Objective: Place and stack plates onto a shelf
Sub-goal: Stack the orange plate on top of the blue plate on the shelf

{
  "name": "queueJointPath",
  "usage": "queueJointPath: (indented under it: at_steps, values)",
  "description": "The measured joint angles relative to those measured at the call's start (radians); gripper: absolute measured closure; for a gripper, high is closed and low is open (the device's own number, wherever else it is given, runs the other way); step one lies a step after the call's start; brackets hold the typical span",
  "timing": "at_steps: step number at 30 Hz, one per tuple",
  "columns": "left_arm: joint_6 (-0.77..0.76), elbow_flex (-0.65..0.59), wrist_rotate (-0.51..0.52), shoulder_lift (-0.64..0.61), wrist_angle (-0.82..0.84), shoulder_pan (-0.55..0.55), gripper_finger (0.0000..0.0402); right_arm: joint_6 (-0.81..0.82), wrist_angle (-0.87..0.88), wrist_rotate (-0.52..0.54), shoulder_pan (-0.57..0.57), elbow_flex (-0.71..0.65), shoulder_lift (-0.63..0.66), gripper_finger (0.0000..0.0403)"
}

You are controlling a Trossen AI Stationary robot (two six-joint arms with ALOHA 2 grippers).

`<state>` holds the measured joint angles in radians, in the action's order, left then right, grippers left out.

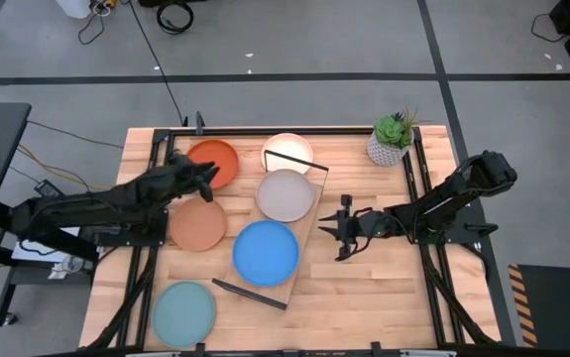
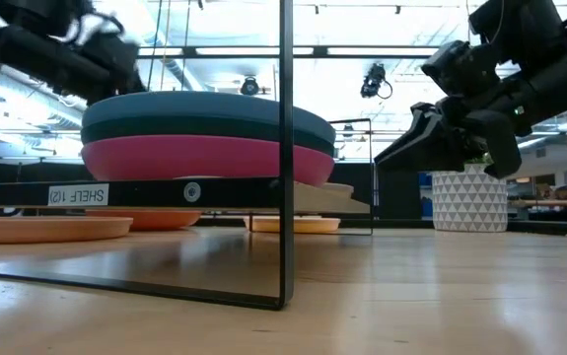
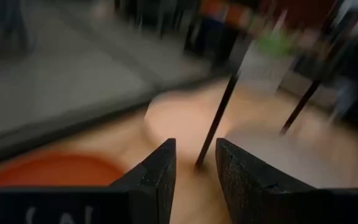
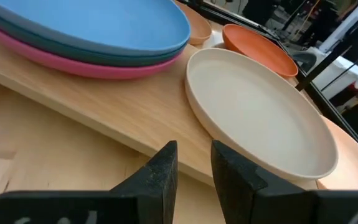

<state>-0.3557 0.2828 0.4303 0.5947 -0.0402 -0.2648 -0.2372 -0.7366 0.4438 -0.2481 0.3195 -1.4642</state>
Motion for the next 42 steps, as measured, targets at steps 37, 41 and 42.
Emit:
queueJointPath:
  at_steps: [37,41,42]
  values:
    - [0.160,0.376,-0.145,0.844,0.520,-0.189,0.0206,0.088,0.049,-0.106,0.000,0.000,-0.001,0.0300]
    - [0.161,0.376,-0.126,0.877,0.542,-0.188,0.0244,0.087,0.049,-0.106,0.000,0.000,-0.001,0.0300]
    - [0.161,0.376,-0.121,0.880,0.548,-0.188,0.0258,0.087,0.048,-0.106,0.000,0.000,-0.001,0.0300]
